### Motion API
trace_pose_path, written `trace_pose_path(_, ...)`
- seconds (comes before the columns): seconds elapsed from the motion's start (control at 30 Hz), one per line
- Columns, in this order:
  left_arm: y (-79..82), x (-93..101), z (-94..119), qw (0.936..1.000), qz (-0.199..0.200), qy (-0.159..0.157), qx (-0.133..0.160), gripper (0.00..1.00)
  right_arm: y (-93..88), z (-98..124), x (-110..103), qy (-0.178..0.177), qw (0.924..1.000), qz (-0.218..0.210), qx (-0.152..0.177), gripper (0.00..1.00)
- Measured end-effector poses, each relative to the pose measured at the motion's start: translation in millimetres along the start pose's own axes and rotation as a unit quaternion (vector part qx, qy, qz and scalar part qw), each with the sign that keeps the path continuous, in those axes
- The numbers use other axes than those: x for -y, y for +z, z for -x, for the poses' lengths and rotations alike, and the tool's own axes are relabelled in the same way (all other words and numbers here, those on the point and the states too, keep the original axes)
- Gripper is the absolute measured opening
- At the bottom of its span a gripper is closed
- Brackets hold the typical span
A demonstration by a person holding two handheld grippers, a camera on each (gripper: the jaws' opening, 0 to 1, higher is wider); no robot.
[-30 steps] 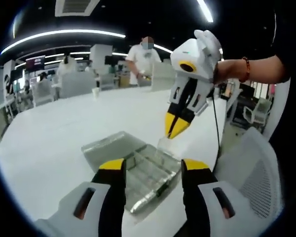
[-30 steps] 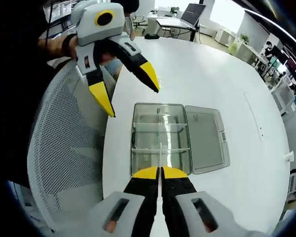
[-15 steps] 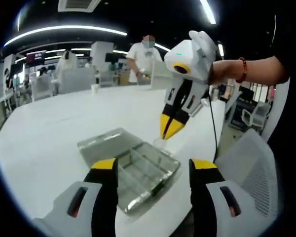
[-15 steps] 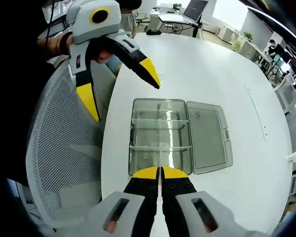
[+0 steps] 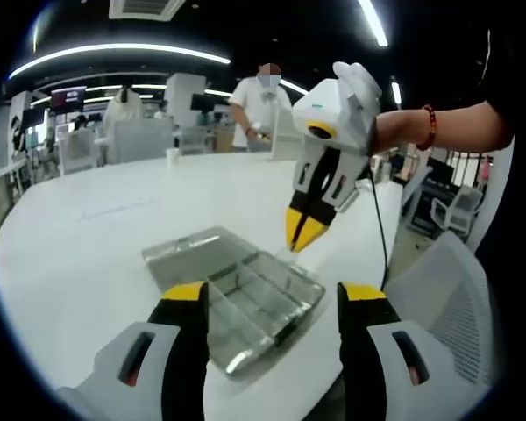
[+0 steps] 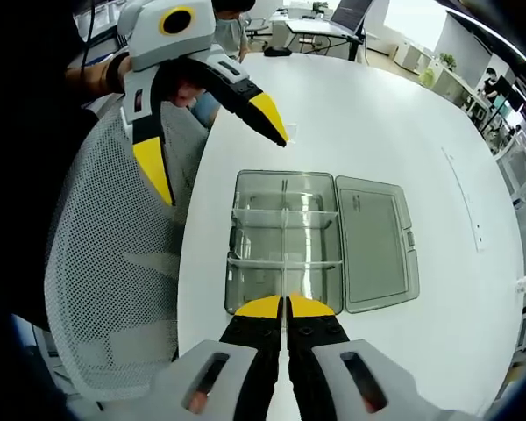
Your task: Insert the divider into the dual guide fixture by aligning both edges with the guide slots and pushing it downward to the bottom, including one-sided entry, uneven engagement, binding, and posture correction.
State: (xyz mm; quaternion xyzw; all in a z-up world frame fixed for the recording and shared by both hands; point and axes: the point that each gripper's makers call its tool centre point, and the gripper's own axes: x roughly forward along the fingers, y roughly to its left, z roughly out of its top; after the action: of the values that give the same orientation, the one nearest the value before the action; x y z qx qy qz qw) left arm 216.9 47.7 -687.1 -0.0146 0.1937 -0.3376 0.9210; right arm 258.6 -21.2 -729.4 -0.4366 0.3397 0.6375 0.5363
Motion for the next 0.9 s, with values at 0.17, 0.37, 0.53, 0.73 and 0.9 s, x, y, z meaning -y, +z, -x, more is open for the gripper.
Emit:
trace_pose_path(0.17, -1.4, 1.2, 0.0, 1.0, 0.001, -0.002, -0.002, 0.58, -1.2, -4.3, 1.0, 0.003, 1.0, 0.0, -0.004, 0.0)
trace_pose_path(0.37, -2.5, 0.7, 0.7, 1.0, 0.003, -0.001, -0.002, 0.58, -3.4, -7.7, 2.4, 0.009, 1.0, -0.003, -0.003, 0.0)
trace_pose_path(0.53, -2.6, -0.7, 1.0, 1.0, 0.006, -0.003, -0.001, 0.58, -6.1, -12.3, 2.9, 0.012, 0.9998, -0.013, -0.004, 0.0)
trace_pose_path(0.73, 1.2, -4.8, 2.5, 0.9999, 0.011, -0.001, 0.005, 0.57, -9.1, -19.7, 1.9, 0.017, 0.9996, -0.023, -0.004, 0.0)
trace_pose_path(0.9, -0.6, -5.8, 3.6, 0.9999, 0.014, 0.001, 0.005, 0.58, -11.0, -23.3, 1.5, 0.018, 0.9997, -0.017, -0.007, 0.0)
